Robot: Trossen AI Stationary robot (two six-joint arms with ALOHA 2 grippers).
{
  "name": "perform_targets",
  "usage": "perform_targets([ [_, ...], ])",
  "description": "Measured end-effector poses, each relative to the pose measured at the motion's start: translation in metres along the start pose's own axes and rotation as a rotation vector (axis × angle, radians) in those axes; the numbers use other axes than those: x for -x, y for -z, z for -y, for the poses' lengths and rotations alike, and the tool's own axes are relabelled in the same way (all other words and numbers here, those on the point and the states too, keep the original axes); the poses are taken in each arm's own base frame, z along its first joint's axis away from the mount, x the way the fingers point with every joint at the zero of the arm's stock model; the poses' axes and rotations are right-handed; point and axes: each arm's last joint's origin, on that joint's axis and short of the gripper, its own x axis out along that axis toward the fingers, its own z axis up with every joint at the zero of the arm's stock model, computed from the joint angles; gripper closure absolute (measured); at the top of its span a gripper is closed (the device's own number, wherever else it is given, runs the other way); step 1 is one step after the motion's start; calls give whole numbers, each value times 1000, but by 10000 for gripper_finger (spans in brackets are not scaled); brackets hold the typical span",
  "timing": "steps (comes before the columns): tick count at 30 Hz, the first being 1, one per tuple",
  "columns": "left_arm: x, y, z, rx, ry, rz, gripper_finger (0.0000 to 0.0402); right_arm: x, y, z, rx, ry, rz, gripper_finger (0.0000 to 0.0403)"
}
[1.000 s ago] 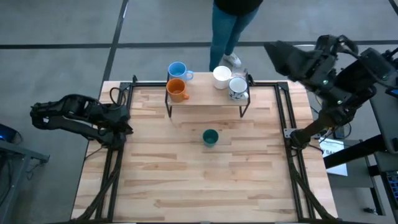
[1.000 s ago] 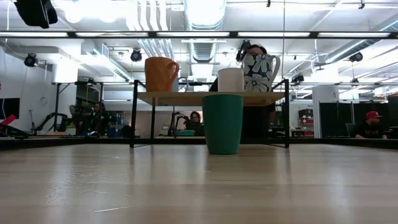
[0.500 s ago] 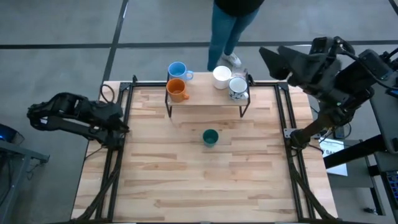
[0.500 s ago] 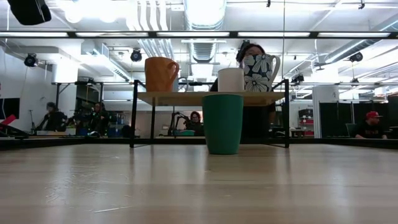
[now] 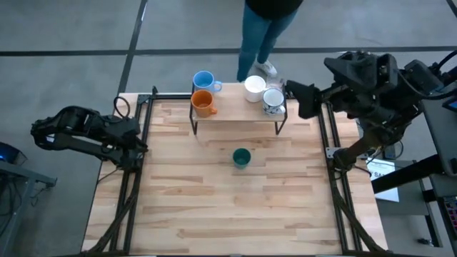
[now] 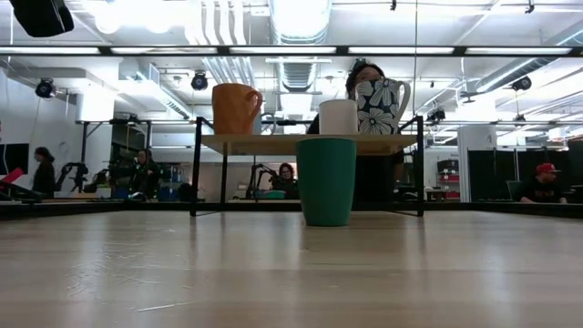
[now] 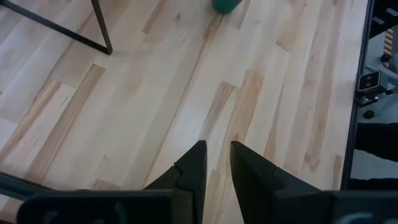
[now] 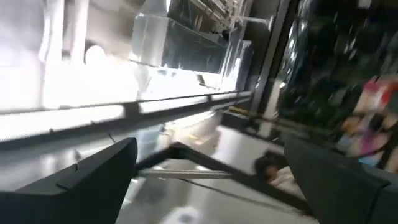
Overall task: Stack small to large cups/mugs on shelf
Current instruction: Put the green cup on the shelf
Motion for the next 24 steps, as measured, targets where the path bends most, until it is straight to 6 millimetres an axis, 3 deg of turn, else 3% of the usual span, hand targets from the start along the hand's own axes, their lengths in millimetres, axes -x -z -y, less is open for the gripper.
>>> perform_targets([
  [10, 0, 0, 0, 4, 1, 2, 345, -12, 2, 0, -218, -109, 128, 3],
  [17, 0, 0, 0, 4, 1, 2, 345, -10, -5, -15, -151, -297, 221, 3],
  [21, 0, 0, 0, 5, 1, 2, 345, -7, -9, -19, -184, -307, 234, 3],
  [24, 0, 0, 0, 5, 0, 1, 345, -6, -11, -19, -105, -263, 315, 3],
])
